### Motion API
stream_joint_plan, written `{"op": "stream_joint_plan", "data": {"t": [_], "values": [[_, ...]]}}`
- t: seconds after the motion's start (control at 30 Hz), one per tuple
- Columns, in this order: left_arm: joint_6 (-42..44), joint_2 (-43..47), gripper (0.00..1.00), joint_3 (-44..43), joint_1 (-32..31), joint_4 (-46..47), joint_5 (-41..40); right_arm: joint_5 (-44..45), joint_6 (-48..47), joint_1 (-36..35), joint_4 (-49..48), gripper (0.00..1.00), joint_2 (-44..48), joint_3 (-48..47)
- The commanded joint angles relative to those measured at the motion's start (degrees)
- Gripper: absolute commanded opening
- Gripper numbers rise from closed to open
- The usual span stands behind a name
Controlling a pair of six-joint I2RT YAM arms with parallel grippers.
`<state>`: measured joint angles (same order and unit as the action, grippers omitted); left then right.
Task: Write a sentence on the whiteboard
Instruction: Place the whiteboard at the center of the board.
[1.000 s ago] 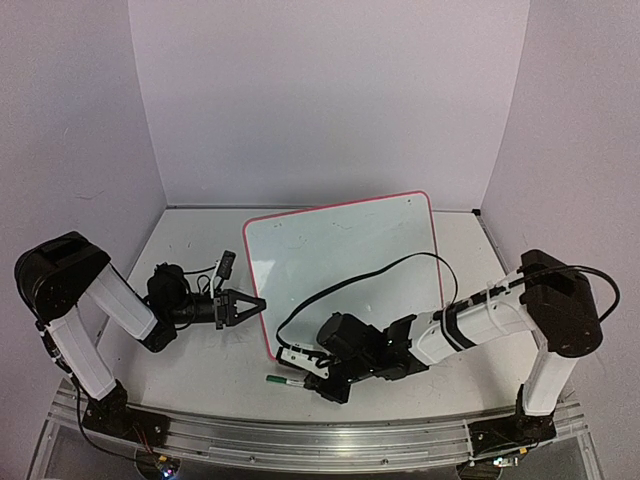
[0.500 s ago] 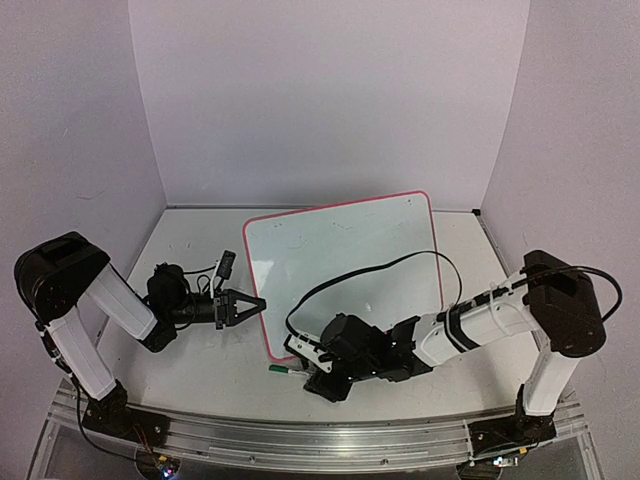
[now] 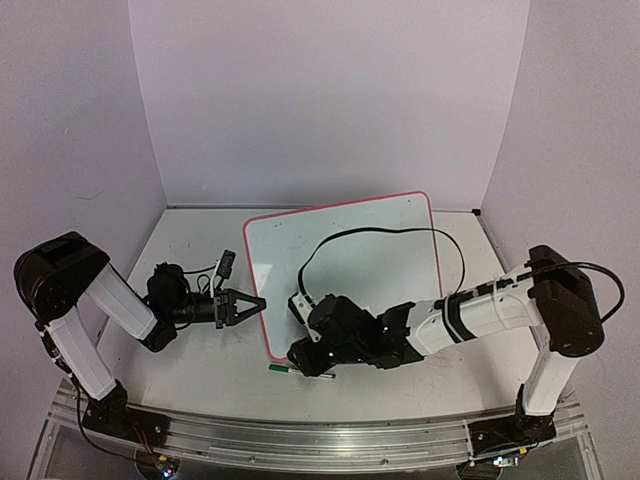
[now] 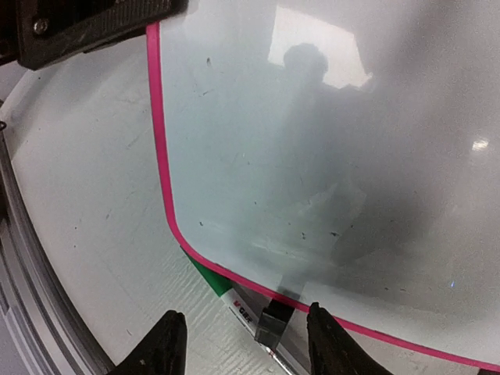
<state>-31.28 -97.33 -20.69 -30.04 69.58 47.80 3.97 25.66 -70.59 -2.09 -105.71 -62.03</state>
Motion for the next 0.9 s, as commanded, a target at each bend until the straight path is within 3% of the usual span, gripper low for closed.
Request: {"op": "stream_joint_plan", "data": {"t": [0.0,0.47,0.7,0.87], "values": [[-0.41,0.67,0.0,-2.14,0.42,-0.67,-4.95,2.65,4.36,-0.2,3.9,0.51,-3.49,-4.27],[-0.27,-0.14,0.0,-2.84,0.42,-0.68,-4.66,9.37,9.14,-2.44,11.02,0.36,-8.8,-8.83],[-0.33,-2.27,0.0,-4.38,0.17,-0.66,-4.3,19.11,13.28,-2.19,12.88,0.12,-8.32,-8.79],[-0.31,-5.13,0.0,-8.32,-1.52,-0.68,-4.4,22.16,16.0,0.08,13.6,0.01,-6.33,-6.6]]}}
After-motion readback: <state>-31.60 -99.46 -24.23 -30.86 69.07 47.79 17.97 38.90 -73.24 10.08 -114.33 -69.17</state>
